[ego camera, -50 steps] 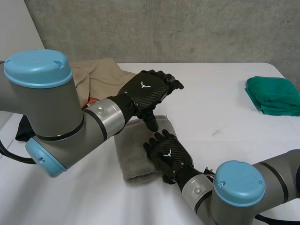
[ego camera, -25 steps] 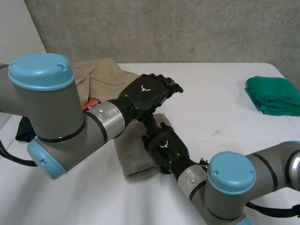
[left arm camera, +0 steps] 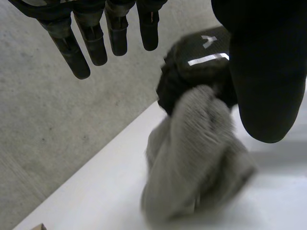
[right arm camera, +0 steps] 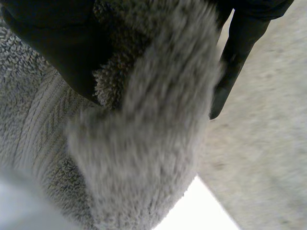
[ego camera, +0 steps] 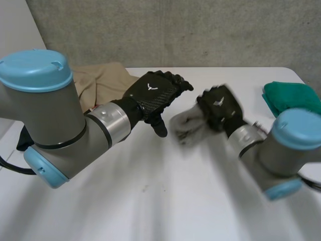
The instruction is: Fold the laundry.
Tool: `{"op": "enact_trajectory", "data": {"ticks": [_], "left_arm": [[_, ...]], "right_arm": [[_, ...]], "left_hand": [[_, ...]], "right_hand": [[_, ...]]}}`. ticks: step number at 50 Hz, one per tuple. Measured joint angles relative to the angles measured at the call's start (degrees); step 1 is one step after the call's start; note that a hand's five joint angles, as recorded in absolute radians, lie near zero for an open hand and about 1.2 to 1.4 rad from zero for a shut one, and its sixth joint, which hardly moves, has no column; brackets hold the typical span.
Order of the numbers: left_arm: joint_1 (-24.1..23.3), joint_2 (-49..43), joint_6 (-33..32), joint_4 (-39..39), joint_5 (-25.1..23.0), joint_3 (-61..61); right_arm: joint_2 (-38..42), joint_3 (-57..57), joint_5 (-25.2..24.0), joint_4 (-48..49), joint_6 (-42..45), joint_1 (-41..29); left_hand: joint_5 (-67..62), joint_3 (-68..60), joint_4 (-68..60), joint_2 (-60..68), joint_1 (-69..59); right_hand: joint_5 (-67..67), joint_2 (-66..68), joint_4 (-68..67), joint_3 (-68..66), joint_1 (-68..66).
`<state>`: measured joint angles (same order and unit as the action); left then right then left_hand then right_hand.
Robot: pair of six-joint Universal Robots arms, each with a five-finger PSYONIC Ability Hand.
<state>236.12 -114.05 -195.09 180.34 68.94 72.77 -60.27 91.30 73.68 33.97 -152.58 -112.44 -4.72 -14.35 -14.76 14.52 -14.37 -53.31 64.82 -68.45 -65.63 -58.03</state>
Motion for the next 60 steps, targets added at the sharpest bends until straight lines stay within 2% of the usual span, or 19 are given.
{"op": "enact_trajectory", "data": {"ticks": [6,15,21,25,31,34,46,47,48,50,51,52,53,56,60], "left_arm": [[-0.06,0.11,0.13,1.92,0.27,-0.77],[-0.92,-0.04,0.15,2.87,0.33,-1.90],[-1.39,-0.38,0.13,2.84,0.32,-1.93],[-1.58,-0.82,0.09,2.82,0.32,-1.82],[-2.16,-1.99,0.10,2.75,0.61,-1.56],[-2.66,-2.35,0.09,2.72,0.97,-1.34],[-4.08,-2.02,-0.03,2.75,1.94,-0.67],[-4.10,-1.98,-0.03,2.76,1.94,-0.68],[-4.12,-1.94,-0.03,2.78,1.94,-0.69],[-4.12,-1.87,-0.03,2.78,1.93,-0.70],[-4.12,-1.87,-0.03,2.78,1.93,-0.70],[-4.12,-1.82,-0.03,2.78,1.92,-0.70],[-4.15,-1.77,-0.03,2.78,1.92,-0.70],[-4.29,-1.60,-0.02,2.76,1.90,-0.72],[-4.56,-1.04,0.03,2.75,1.87,-0.75]], "right_arm": [[0.59,-9.57,-4.93,0.89,-2.98,7.09],[7.53,-26.44,-6.38,9.99,-15.10,18.56],[17.88,-35.08,-10.28,15.74,-18.86,27.04],[27.50,-40.81,-15.90,18.73,-20.59,31.63],[38.78,-45.08,-22.64,23.23,-22.13,36.14],[40.99,-44.92,-24.09,24.30,-22.24,38.04],[37.17,-37.06,-27.78,24.80,-21.63,42.59],[36.94,-36.73,-27.91,24.71,-21.57,42.63],[36.39,-35.89,-28.13,24.41,-21.39,42.69],[35.48,-34.53,-28.30,23.76,-21.08,42.72],[35.48,-34.53,-28.30,23.76,-21.08,42.72],[33.71,-32.32,-28.34,22.26,-20.47,42.84],[31.83,-30.65,-28.19,20.41,-19.83,43.21],[27.49,-27.52,-27.57,15.32,-18.04,44.49],[20.41,-24.62,-24.34,4.48,-12.81,47.23]], "left_hand": [[0.00,0.00,0.00,0.00,0.00],[0.00,0.00,0.00,0.00,0.00],[-0.01,0.00,-0.01,0.01,0.00],[-0.02,0.00,-0.03,0.00,0.00],[-0.02,0.00,-0.03,0.00,0.00],[-0.02,0.00,-0.03,0.00,0.00],[-0.02,0.00,-0.03,0.00,0.00],[-0.02,0.00,-0.03,0.00,0.00],[-0.02,0.00,-0.03,0.00,0.00],[-0.02,0.00,-0.03,0.00,0.00],[-0.02,0.00,-0.03,0.00,0.00],[-0.02,0.00,-0.03,0.00,0.00],[-0.02,0.00,-0.03,0.00,0.00],[-0.02,0.00,-0.03,0.01,0.00],[-0.02,0.00,-0.03,0.00,0.00]], "right_hand": [[-0.01,0.01,-0.08,-0.39,0.00],[-0.02,0.01,-0.09,-0.39,0.00],[-0.02,0.33,-0.10,-0.61,0.00],[-0.02,0.37,-0.10,-0.77,0.00],[-0.03,0.37,-0.10,-0.77,0.00],[-0.74,0.37,-0.11,-0.77,0.00],[-0.44,-0.10,0.70,-0.16,0.01],[0.19,-1.41,2.96,1.55,0.02],[5.56,-8.57,9.72,8.92,4.84],[21.63,-24.95,26.44,24.60,20.48],[21.63,-24.95,26.44,24.60,20.48],[39.19,-40.85,42.76,40.86,34.48],[45.01,-45.94,48.99,46.53,39.20],[50.41,-51.81,55.31,52.55,44.43],[50.57,-52.37,56.24,53.28,44.58]]}}
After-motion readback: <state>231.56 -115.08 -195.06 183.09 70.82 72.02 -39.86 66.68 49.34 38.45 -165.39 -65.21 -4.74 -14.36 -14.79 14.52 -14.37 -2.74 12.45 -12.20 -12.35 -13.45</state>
